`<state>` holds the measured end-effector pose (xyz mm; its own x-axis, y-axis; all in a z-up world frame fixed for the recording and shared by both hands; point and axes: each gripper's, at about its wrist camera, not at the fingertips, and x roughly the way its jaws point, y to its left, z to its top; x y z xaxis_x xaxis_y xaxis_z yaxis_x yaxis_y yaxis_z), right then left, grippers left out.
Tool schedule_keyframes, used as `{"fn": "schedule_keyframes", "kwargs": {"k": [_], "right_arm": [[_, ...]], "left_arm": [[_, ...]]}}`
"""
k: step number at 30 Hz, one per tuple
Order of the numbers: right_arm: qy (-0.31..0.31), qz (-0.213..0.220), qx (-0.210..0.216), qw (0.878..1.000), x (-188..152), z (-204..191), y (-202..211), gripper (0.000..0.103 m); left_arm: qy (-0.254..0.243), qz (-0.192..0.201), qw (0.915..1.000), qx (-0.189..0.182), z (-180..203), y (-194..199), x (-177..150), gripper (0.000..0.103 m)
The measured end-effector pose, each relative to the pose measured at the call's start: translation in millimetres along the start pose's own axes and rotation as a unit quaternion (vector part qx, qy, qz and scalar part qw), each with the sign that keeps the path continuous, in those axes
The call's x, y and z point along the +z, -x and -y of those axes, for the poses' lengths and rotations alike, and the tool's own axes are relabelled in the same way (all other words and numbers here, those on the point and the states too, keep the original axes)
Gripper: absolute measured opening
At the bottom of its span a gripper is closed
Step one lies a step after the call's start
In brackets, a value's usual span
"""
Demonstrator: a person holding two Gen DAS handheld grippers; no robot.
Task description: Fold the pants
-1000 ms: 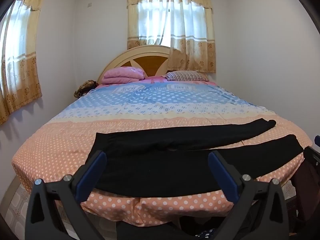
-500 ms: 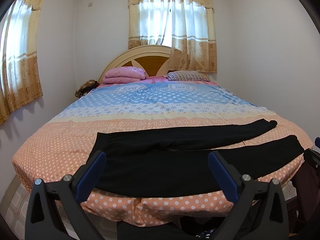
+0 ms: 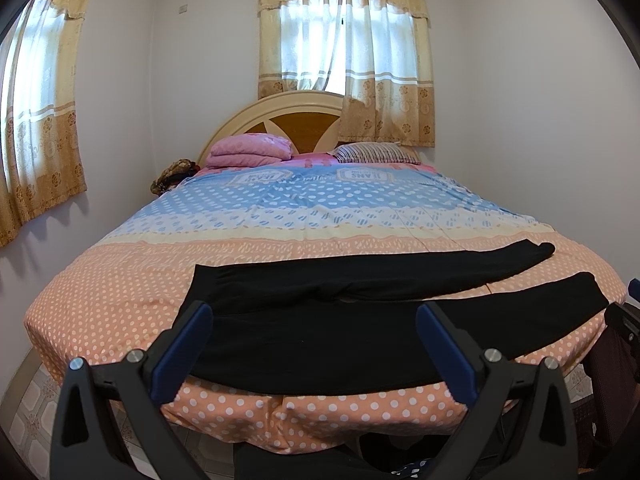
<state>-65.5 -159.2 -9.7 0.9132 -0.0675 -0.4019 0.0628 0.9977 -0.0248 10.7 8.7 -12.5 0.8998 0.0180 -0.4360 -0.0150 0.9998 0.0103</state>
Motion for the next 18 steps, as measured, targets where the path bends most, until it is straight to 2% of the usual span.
{"fn": "schedule_keyframes", "kwargs": {"k": [18], "right_arm": [[-0.001,-0.001,0.000,1.000,0.7,1.6,-0.9,0.102]], "left_arm": [[0.002,0.000,1.0000,-0.001,-1.4,0.5,-0.3,0.103]]}}
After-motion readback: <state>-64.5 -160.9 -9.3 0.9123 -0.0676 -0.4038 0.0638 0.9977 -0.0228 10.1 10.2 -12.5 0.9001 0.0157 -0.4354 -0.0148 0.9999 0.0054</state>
